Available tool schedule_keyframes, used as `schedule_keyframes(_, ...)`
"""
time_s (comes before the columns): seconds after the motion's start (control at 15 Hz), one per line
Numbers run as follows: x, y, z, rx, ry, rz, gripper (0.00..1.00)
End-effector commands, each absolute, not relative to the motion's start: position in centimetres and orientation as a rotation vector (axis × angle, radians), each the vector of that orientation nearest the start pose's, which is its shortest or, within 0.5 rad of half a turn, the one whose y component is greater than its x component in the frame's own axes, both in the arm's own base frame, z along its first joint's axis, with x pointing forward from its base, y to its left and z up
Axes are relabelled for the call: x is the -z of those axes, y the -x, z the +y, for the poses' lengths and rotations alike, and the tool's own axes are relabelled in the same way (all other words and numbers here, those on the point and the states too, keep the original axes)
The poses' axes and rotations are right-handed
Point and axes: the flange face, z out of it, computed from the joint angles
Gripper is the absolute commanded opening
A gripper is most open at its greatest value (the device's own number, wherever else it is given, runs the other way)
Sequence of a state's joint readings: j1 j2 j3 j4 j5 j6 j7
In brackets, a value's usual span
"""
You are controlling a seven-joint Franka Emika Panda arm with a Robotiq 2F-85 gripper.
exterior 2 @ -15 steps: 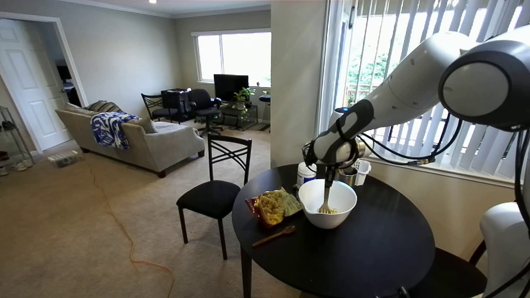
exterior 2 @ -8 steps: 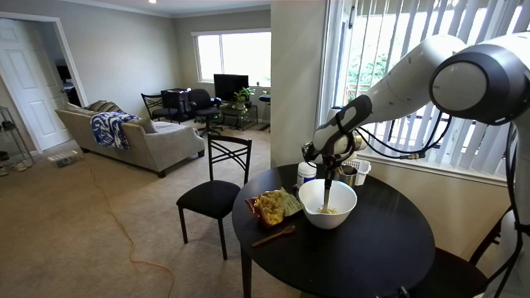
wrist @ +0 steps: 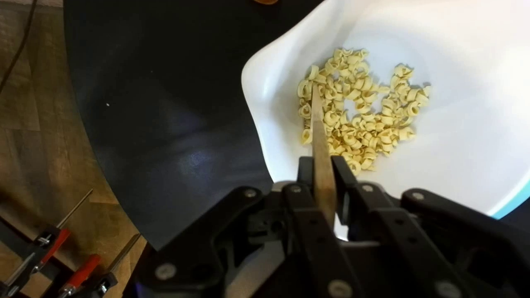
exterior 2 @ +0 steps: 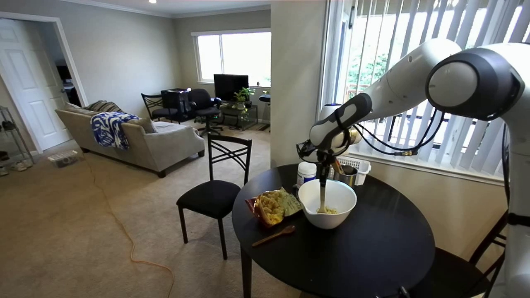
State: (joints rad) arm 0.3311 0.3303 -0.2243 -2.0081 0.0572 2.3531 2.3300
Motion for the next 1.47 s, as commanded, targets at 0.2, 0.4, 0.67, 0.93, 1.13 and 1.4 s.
schedule_keyframes(0.2, -29.1, -61.3, 7.4, 0.182, 1.272, 2.9, 0.06)
schedule_keyframes(0.4, -28.9, -61.8, 6.9, 0.214, 1.219, 2.903, 0.06)
schedule_keyframes(0.67, -28.8, -63.1, 5.3, 0.256, 1.15, 2.875, 0.06)
schedule_keyframes(0.93, -28.6, -64.6, 3.3, 0.292, 1.086, 2.843, 0.06)
schedule_keyframes(1.13, -27.9, -65.0, 2.4, 0.294, 1.039, 2.834, 0.05)
schedule_keyframes(1.4, -27.5, -65.2, 2.1, 0.324, 1.001, 2.771, 0.06)
